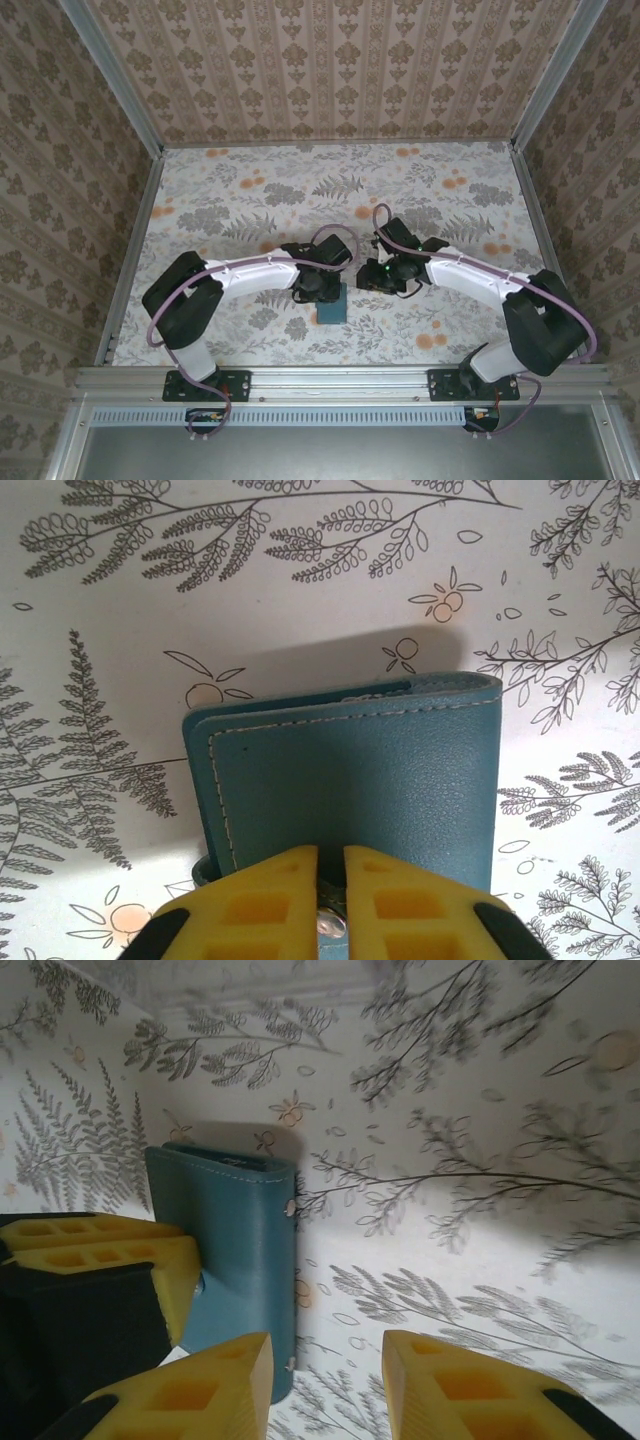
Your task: Take the credit cards out of the card holder
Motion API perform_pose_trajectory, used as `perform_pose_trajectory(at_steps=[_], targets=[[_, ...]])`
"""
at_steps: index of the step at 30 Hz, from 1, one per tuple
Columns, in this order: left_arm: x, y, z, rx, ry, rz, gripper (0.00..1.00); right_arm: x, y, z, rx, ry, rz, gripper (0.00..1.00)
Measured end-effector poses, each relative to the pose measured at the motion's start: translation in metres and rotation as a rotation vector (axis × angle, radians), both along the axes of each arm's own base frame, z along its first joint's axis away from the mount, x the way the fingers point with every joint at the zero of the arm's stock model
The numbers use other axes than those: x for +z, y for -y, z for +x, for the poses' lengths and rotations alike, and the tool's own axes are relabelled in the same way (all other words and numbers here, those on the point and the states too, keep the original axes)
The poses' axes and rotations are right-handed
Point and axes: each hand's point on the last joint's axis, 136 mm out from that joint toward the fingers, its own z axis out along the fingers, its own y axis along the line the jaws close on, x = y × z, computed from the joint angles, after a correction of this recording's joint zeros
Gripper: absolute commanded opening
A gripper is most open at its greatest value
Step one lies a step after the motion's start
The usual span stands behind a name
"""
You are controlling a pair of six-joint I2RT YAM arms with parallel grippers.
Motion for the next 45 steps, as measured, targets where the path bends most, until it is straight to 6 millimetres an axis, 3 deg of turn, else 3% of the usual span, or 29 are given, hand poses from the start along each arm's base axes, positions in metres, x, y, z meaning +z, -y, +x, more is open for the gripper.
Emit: perform_pose_trajectory(at_steps=[5, 15, 23, 34, 41, 45], targets=[[0.001, 0.0, 0.001, 0.007, 0.004, -0.03, 0.07, -0.017, -0.018, -0.005, 0.026, -0.044, 0.082, 0.41], [0.002, 0.001, -0.001, 0.017, 0.003, -0.099, 0.03, -0.024, -0.044, 0.002, 0.062, -0.038, 0.181, 0.38], [0.006, -0.001, -0.003, 0.019, 0.002, -0.12, 0.02, -0.036, -0.042, 0.0, 0.054, -0.06, 0.153, 0.36], [0.014, -0.006, -0.003, 0.04, 0.003, -0.153, 0.01, -0.039, -0.035, 0.002, 0.05, -0.05, 0.091, 0.2], [0.023, -0.019, -0.002, 0.065, 0.02, -0.175, 0.03, -0.036, -0.023, 0.009, 0.074, -0.02, -0.02, 0.19], [0.02, -0.03, -0.004, 0.082, 0.011, -0.168, 0.1, -0.03, -0.015, 0.013, 0.106, 0.002, -0.093, 0.21]])
